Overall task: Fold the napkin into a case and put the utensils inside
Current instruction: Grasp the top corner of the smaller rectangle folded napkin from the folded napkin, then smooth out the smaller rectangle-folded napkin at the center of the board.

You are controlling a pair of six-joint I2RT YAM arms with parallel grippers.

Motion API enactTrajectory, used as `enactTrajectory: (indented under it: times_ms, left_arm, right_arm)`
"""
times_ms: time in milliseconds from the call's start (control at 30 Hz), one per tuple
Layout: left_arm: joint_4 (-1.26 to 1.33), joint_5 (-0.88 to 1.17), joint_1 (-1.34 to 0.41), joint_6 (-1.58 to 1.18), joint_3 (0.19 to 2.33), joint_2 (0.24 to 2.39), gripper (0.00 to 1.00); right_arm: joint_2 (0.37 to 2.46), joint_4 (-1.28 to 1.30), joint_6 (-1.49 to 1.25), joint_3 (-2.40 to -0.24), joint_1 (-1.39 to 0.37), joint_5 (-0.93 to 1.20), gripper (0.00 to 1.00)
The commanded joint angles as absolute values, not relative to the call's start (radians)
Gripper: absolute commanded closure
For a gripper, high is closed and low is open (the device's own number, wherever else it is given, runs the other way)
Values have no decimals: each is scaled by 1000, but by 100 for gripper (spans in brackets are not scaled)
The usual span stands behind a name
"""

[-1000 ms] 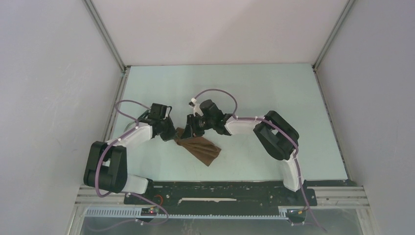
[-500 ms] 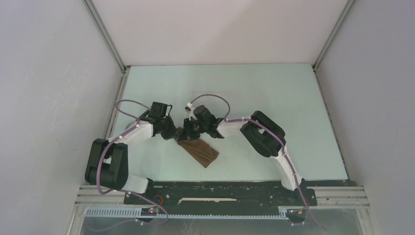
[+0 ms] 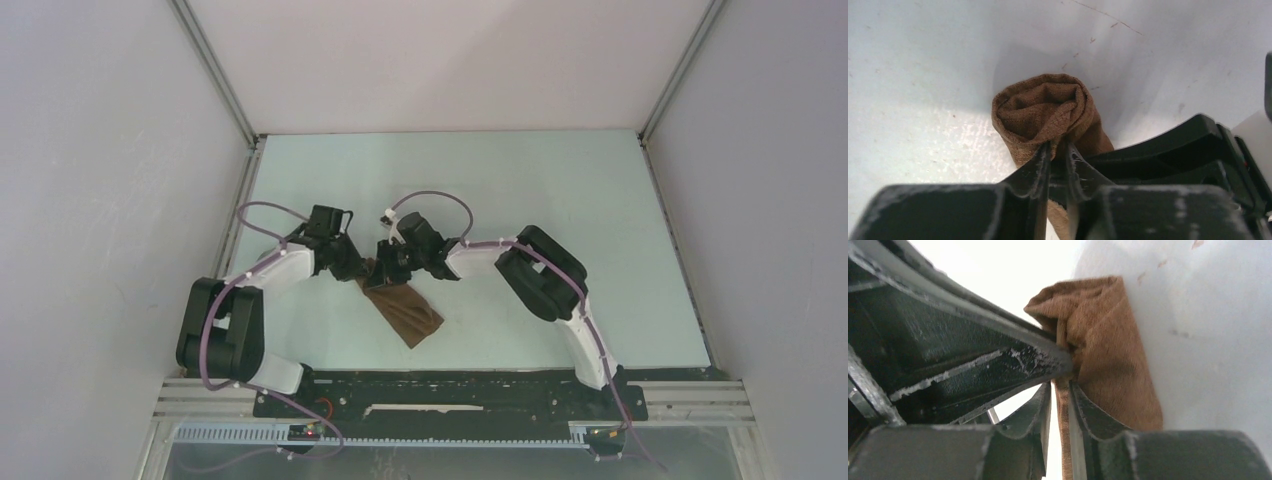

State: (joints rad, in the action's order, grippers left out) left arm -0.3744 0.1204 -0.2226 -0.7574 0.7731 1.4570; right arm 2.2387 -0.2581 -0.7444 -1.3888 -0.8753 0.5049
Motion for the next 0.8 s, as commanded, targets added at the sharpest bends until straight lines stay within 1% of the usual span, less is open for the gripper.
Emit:
enactTrajectory:
  times_ms: [0, 67, 200, 267, 367, 400, 533, 600, 767]
  left_arm:
    - [-349, 156, -229, -731, 792, 1364, 73]
    - [-367, 140, -230, -716, 787, 1308, 63]
    - [-418, 137, -229, -690, 784, 1229, 52]
    - [-435, 142, -229, -681, 763, 1196, 49]
    - [-457, 154, -229, -672, 706, 1150, 45]
    - [-463, 153, -229, -673, 681, 1128, 43]
    - [-474, 187, -230, -706, 550, 1021, 41]
    - [-459, 235, -229, -735, 484, 970, 43]
    - [-289, 388, -242, -847, 323, 926, 44]
  right_arm:
    - [2074, -96, -640, -1371, -874, 533, 71]
    - [2021, -39, -618, -1372, -864, 552, 67]
    - [1942, 95, -560, -1372, -845, 585, 61]
    - [1900, 168, -502, -1372, -837, 580, 53]
    - [1847, 315, -365, -1372, -831, 508, 39]
    - [1833, 354, -310, -1371, -835, 472, 38]
    - [1796, 477, -144, -1371, -869, 325, 35]
    - [1791, 516, -67, -1371, -903, 261, 36]
    - [1822, 583, 10, -1400, -979, 104, 37]
